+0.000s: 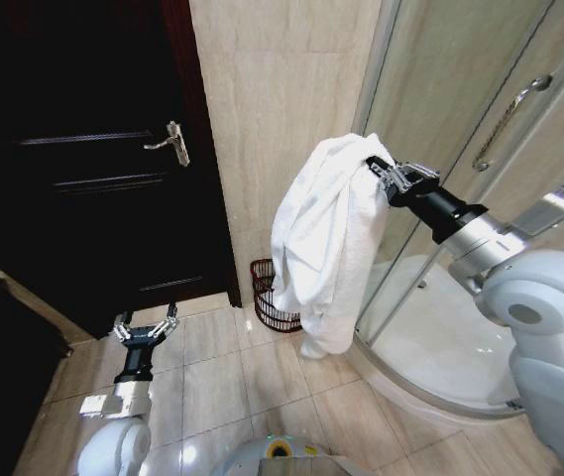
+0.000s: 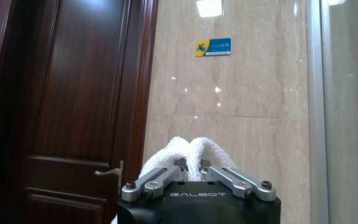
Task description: Discard the used towel into the hamper.
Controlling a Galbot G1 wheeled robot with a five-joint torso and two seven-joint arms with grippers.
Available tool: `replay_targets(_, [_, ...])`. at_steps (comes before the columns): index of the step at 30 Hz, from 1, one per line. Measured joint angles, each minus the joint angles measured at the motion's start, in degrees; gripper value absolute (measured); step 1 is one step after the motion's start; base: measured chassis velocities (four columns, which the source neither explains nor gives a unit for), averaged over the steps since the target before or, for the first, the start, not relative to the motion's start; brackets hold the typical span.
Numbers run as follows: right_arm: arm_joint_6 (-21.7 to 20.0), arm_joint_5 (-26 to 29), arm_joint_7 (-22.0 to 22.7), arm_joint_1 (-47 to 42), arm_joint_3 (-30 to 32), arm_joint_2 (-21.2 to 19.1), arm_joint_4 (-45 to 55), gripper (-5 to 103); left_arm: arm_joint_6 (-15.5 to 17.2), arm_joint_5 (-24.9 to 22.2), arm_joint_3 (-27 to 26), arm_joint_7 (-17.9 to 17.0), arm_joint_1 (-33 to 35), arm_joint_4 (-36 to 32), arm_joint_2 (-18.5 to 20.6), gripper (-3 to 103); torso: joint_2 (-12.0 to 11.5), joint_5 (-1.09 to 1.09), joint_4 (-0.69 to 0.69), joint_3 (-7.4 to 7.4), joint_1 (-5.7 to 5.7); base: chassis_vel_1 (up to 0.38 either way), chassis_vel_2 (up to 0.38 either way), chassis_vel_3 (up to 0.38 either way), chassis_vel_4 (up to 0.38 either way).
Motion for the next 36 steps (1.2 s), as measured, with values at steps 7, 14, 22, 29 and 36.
replay_targets(7, [0.0, -0.2, 0.0, 0.0, 0.1, 0.3, -0.2, 7, 0.0, 0.1, 0.2, 0.1, -0.2, 0.1, -0.1, 100, 1.7, 0.00, 0.01, 0.93, 0.74, 0.031, 0.029, -0.030, -0.039])
replay_targets(14, [-0.1, -0.5, 0.0, -0.2, 0.1, 0.7, -0.1, 7, 0.0, 0.0, 0.1, 0.1, 0.0, 0.1, 0.0, 100, 3.6, 0.00, 0.01, 2.01, 1.60, 0.062, 0.043, -0.052, -0.051])
replay_targets(22, [-0.4, -0.5, -0.1, -0.8, 0.5, 0.7, 0.0, 7, -0.2, 0.1, 0.2, 0.2, 0.1, 0.1, -0.1, 100, 5.7, 0.00, 0.01, 3.17, 2.51, 0.079, 0.085, -0.082, -0.081])
replay_targets(29, [-0.5, -0.1, -0.1, -0.7, 0.9, 0.8, 0.0, 7, -0.2, 0.1, 0.2, 0.2, 0.1, -0.1, 0.0, 100, 7.4, -0.01, -0.01, 4.04, 3.32, 0.084, 0.088, -0.094, -0.084])
replay_targets(36, [-1.4, 4.3, 2.4, -0.3, 1.8, 1.3, -1.5, 7, -0.2, 0.2, 0.3, 0.4, 0.1, -0.1, 0.1, 100, 8.6, 0.00, 0.02, 4.67, 3.88, 0.036, 0.047, -0.042, -0.057])
